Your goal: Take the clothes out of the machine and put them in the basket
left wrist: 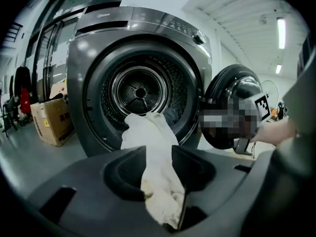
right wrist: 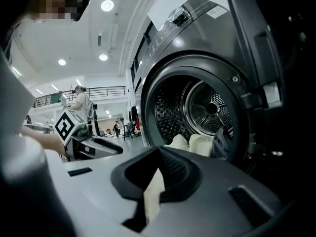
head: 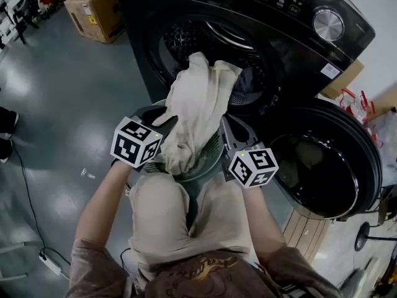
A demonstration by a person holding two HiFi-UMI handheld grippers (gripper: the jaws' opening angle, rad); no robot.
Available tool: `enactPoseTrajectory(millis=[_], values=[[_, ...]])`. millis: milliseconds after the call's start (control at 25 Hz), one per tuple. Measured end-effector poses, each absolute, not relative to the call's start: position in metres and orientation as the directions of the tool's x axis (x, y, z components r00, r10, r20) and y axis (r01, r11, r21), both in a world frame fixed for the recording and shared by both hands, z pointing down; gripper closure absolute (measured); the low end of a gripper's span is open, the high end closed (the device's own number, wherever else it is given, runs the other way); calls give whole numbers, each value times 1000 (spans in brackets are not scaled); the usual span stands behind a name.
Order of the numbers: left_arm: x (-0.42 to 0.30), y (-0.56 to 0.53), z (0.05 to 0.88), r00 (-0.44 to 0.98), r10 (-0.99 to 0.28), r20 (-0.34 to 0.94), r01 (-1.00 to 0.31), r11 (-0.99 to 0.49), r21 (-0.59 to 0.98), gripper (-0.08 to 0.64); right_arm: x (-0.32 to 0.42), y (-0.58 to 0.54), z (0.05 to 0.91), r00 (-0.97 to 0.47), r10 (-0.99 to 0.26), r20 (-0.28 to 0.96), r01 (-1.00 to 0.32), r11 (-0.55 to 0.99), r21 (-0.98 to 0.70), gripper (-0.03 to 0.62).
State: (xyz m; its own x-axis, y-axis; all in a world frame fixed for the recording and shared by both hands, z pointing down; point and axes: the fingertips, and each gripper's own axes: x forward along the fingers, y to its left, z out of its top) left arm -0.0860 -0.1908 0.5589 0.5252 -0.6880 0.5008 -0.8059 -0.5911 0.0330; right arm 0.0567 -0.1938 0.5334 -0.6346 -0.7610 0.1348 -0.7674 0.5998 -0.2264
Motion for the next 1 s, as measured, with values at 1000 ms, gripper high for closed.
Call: enactPoseTrajectory(millis=[1000], values=[[6, -355, 623, 513, -710, 483, -746, -647, -158, 247, 93, -181, 537, -534, -831, 156, -840, 502, -206, 597]])
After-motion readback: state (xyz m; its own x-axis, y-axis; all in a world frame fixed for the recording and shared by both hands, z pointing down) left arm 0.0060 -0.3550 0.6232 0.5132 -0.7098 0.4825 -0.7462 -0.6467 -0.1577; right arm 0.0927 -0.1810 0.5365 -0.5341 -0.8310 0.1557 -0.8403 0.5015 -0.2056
